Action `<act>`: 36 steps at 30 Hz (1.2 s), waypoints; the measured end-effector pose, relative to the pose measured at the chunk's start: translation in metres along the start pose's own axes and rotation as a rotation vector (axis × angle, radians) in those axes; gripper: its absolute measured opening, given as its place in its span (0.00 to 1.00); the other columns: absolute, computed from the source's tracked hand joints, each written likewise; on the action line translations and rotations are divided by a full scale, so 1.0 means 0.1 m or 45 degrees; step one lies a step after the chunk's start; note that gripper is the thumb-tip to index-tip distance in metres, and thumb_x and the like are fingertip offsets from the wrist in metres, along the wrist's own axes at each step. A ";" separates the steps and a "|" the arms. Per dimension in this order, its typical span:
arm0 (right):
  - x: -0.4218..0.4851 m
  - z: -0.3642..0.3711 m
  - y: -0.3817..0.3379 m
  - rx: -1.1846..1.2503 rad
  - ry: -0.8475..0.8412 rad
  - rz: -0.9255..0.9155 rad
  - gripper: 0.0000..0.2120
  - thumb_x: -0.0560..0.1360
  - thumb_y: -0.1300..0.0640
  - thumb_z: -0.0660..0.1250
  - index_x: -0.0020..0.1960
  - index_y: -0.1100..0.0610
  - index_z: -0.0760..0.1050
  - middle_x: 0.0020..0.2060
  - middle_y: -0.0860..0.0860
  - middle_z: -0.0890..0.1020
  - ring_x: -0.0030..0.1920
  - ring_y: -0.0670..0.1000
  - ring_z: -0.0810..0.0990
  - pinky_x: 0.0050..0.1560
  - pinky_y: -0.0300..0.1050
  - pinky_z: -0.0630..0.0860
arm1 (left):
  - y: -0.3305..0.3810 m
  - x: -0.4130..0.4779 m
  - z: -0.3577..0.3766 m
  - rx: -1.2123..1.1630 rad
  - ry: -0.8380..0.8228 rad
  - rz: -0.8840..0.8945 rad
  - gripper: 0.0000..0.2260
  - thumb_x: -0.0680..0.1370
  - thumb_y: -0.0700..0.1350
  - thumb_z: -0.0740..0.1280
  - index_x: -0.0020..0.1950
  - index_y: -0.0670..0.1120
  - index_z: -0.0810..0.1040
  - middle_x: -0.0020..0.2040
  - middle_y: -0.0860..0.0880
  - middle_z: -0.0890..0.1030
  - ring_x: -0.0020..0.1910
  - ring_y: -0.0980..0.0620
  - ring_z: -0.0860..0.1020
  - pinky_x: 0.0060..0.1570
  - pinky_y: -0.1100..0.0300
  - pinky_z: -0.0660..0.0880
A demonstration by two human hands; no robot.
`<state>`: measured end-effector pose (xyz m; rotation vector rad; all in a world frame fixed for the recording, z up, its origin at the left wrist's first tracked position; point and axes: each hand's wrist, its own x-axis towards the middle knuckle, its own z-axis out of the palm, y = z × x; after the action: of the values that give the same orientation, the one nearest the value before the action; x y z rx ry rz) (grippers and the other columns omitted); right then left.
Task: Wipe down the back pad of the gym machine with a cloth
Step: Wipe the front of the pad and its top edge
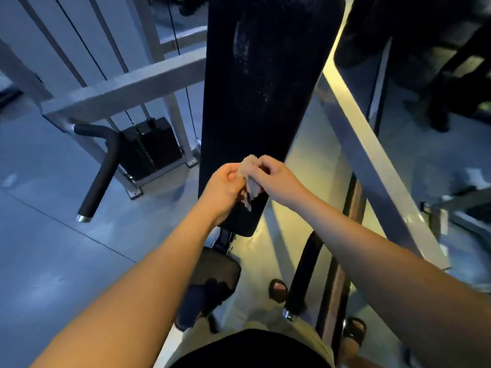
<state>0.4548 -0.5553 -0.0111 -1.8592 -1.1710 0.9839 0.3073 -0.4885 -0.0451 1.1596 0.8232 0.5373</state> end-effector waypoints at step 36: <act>0.85 -0.72 0.93 -1.155 0.411 -0.981 0.21 0.83 0.47 0.50 0.67 0.53 0.76 0.61 0.53 0.75 0.51 0.48 0.69 0.51 0.46 0.70 | 0.19 1.25 0.42 1.294 0.372 -0.126 0.55 0.74 0.58 0.75 0.81 0.53 0.34 0.81 0.53 0.34 0.81 0.39 0.48 0.78 0.46 0.54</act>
<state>0.5782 -0.5199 -0.0779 -1.7802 -2.0734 -0.3391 0.4171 -0.4133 -0.0562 1.9697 1.4787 0.1786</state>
